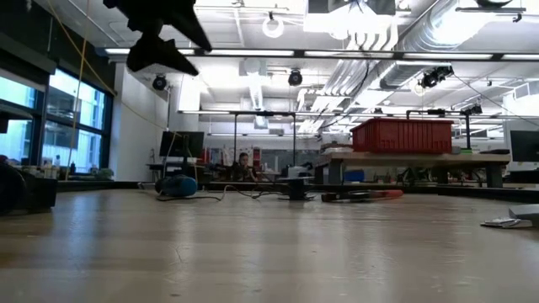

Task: Coil cords
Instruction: Uncoil the black wire from the black spool, then coil the black wire onto the black spool

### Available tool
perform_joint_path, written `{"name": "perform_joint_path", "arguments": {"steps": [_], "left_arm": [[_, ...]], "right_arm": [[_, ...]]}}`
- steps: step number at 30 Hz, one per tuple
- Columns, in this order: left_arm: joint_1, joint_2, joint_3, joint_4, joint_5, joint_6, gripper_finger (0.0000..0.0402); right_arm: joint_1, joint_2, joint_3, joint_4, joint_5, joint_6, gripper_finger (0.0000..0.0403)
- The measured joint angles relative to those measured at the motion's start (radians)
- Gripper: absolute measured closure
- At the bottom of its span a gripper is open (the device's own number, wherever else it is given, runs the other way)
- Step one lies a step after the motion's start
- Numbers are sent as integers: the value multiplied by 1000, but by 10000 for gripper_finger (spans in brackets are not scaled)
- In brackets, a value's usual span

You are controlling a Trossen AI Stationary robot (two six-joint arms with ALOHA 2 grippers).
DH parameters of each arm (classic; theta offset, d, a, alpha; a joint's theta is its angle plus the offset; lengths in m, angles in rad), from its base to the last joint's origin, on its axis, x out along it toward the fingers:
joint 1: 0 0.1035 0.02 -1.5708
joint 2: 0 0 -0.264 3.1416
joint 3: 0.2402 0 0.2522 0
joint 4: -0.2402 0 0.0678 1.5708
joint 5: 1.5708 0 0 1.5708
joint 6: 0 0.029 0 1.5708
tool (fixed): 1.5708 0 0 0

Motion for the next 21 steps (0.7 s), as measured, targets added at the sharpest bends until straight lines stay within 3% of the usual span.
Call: {"name": "perform_joint_path", "arguments": {"steps": [6,11,16,21], "left_arm": [[0,16,0,-18,10,0,181],[-1,28,0,23,11,-1,181],[18,29,0,65,8,7,181],[103,67,0,96,-9,24,181]], "right_arm": [[-35,-11,-210,20,-55,139,171],[-91,-32,-544,159,-266,208,171],[-154,-55,-818,178,-297,271,171],[-160,-185,-1115,420,-437,369,171]]}}
